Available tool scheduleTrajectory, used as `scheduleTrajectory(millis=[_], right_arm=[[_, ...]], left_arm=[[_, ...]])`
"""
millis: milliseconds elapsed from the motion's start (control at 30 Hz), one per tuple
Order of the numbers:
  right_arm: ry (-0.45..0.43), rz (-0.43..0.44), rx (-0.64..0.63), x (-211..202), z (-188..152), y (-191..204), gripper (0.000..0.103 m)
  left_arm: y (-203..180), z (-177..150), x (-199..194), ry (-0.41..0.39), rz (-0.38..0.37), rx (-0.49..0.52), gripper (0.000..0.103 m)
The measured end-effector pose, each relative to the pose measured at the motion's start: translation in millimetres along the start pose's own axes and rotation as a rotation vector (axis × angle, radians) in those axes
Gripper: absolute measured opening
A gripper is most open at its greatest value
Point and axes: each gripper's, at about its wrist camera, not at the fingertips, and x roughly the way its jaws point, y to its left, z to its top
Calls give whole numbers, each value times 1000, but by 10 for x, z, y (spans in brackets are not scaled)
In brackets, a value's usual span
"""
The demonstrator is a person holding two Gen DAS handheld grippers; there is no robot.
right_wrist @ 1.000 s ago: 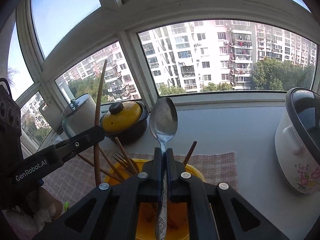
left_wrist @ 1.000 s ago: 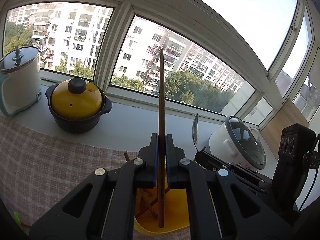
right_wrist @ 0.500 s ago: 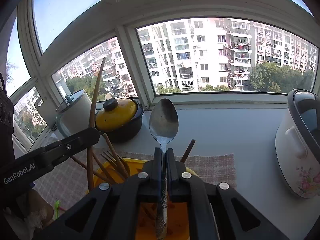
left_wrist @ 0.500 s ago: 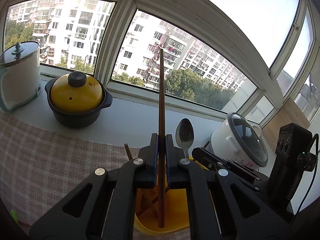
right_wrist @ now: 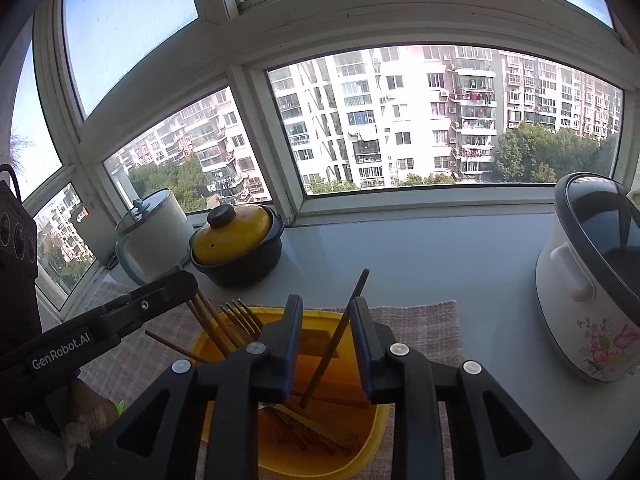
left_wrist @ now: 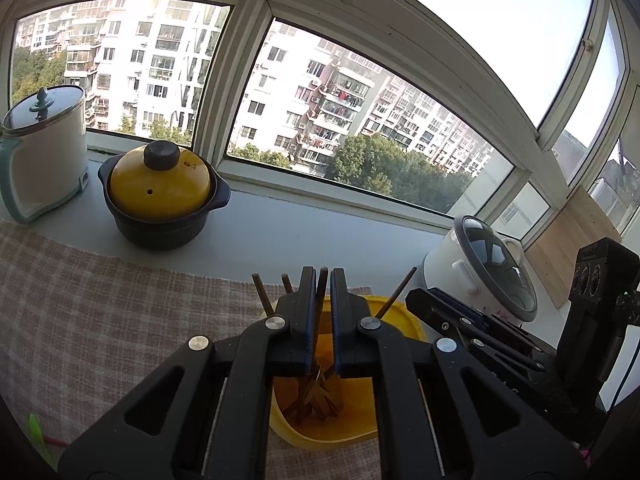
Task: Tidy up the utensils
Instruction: 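Lower the chopstick and steel spoon into the yellow container and open both tools, then withdraw both open tools back over the green spoon and red-tipped chopstick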
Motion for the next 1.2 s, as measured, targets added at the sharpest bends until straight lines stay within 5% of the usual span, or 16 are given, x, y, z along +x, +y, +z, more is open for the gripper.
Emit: scheduleTrajectory(millis=[300,567,667,1033,1200], right_arm=[[-18,-5,11,-215,-102,31,33],[-52,6,-4,-460,-210,210,64],[-77,6,-11,-559,-260,307,74],[-59,94,-57,-650,-461,822,99],[3,105,-120,-548,-610,1146,99]], left_arm=[[35,-60,-242,-11,7,6,4],[157,-99,-603,-19,21,16,5],[243,-132,-764,-29,41,26,25],[877,-295,-1360,-13,131,-1,28],[1268,-445,-1582,15,201,-35,28]])
